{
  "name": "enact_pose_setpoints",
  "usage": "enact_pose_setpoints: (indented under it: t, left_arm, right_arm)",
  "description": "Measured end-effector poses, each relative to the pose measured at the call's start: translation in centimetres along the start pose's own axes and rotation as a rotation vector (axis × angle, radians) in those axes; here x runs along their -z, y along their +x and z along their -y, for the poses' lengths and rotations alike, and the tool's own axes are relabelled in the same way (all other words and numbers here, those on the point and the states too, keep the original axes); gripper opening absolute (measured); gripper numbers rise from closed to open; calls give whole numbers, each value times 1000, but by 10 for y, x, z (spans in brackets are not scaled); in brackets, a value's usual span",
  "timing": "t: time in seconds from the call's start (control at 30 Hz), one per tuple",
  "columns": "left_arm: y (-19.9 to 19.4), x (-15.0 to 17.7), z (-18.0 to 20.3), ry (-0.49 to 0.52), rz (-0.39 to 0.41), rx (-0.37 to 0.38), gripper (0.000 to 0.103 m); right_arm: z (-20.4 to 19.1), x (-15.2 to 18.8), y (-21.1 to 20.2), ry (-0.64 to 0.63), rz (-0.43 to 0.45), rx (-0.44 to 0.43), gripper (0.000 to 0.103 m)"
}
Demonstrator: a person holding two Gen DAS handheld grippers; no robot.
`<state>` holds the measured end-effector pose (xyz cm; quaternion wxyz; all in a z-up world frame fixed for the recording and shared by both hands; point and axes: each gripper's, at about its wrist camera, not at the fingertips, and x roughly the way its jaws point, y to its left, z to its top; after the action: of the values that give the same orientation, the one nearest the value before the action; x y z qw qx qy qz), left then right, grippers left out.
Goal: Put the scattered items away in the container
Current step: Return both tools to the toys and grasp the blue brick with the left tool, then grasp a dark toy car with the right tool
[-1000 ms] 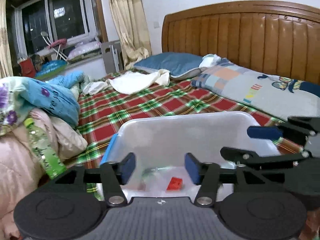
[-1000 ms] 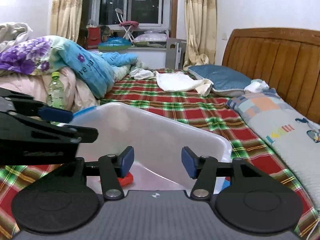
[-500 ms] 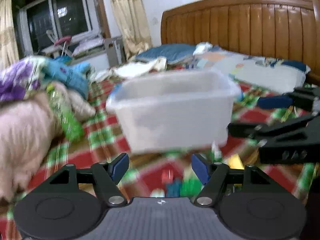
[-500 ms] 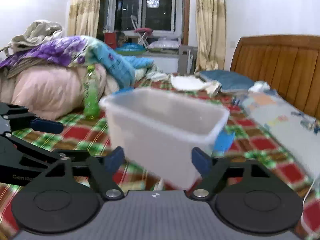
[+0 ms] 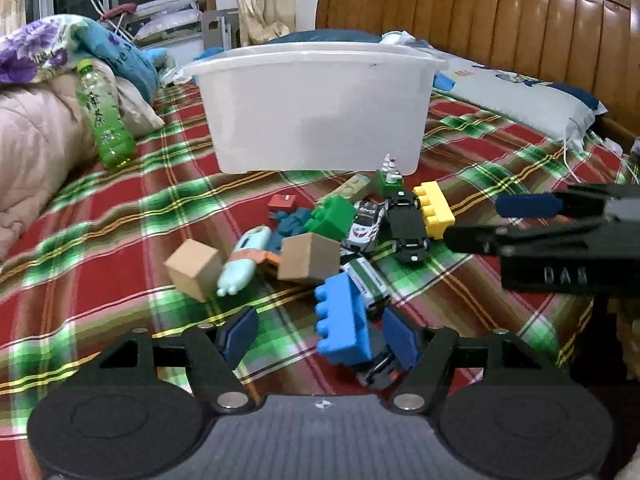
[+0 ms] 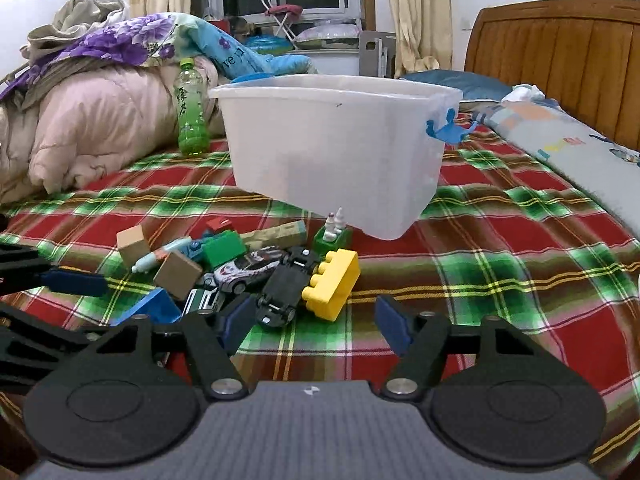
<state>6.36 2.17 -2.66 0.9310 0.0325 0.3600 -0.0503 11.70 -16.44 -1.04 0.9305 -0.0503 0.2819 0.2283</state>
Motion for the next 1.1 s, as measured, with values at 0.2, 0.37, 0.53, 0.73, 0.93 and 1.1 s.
enact_pose_setpoints:
  t: [0.2,0.37,0.53,0.73,0.93,1.1]
  left_arm:
    - [9,1,-7,-63,-3,75,27]
    - [0,7,-12,-14,-12,31,26]
    - [-10,13,-27,-24,-19,4,26]
    - [-10,20,-34,14,-42,-23,26]
    - [-7,26,-40,-6,-51,-19,26]
    - [-5,28,-39,-15,-58,-1,26]
  right_arm:
    - [-2,7,-3,-31,8,31,70]
    - [-5,12,-1,-27,-12,4,70]
    - [-35,17,-2,-87,-31,-126,62]
    - [-76,25,4,-191,-81,-201,54]
    - [-90,27,9,-215,-100,-226,55]
    - [-90,32,15,-192,-102,-232,33]
